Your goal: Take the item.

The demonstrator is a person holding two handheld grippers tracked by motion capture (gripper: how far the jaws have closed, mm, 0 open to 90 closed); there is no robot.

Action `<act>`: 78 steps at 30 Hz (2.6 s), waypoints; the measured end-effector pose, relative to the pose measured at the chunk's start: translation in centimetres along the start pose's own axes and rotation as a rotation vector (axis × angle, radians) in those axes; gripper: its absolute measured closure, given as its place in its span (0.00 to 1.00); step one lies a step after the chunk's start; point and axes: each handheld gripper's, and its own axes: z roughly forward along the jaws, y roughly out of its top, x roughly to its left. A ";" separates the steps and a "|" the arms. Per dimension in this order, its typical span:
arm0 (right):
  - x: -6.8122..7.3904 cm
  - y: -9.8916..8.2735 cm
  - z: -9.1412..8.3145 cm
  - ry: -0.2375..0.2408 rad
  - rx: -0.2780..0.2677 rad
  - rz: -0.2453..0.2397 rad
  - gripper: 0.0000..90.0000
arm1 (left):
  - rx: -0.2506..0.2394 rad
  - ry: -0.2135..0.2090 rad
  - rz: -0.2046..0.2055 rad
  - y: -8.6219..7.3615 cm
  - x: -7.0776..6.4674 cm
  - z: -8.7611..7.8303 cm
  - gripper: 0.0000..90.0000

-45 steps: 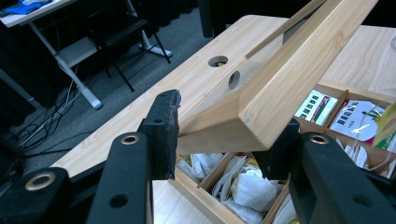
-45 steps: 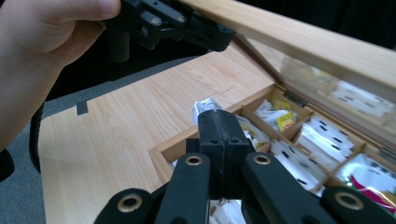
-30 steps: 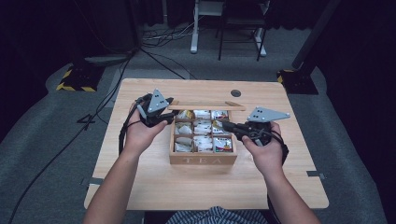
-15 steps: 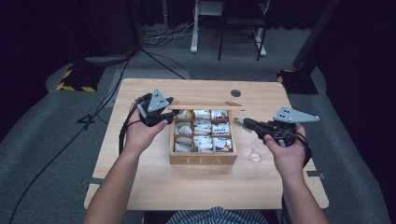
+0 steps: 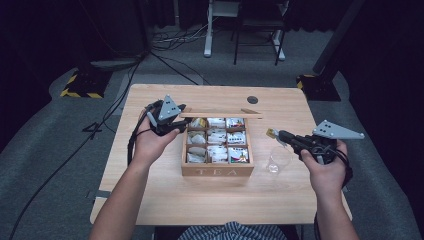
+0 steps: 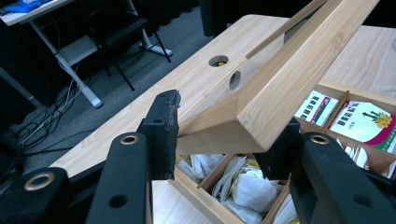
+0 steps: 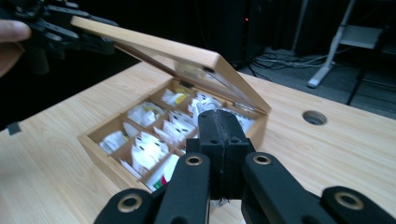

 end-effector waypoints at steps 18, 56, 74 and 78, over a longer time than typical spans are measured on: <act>-2.6 -3.6 -1.9 -0.067 0.001 0.091 1.00 | 0.000 0.001 -0.003 0.0 0.0 0.0 0.62; -4.3 -7.8 1.2 -0.002 0.105 0.205 1.00 | -0.002 -0.001 -0.007 0.0 0.0 0.0 0.62; -4.6 -8.8 2.5 -0.020 0.156 0.212 0.90 | -0.002 -0.001 -0.007 0.0 0.0 0.0 0.62; -4.4 -8.5 2.5 -0.045 0.151 0.179 0.82 | -0.002 -0.001 -0.006 0.0 0.0 0.0 0.62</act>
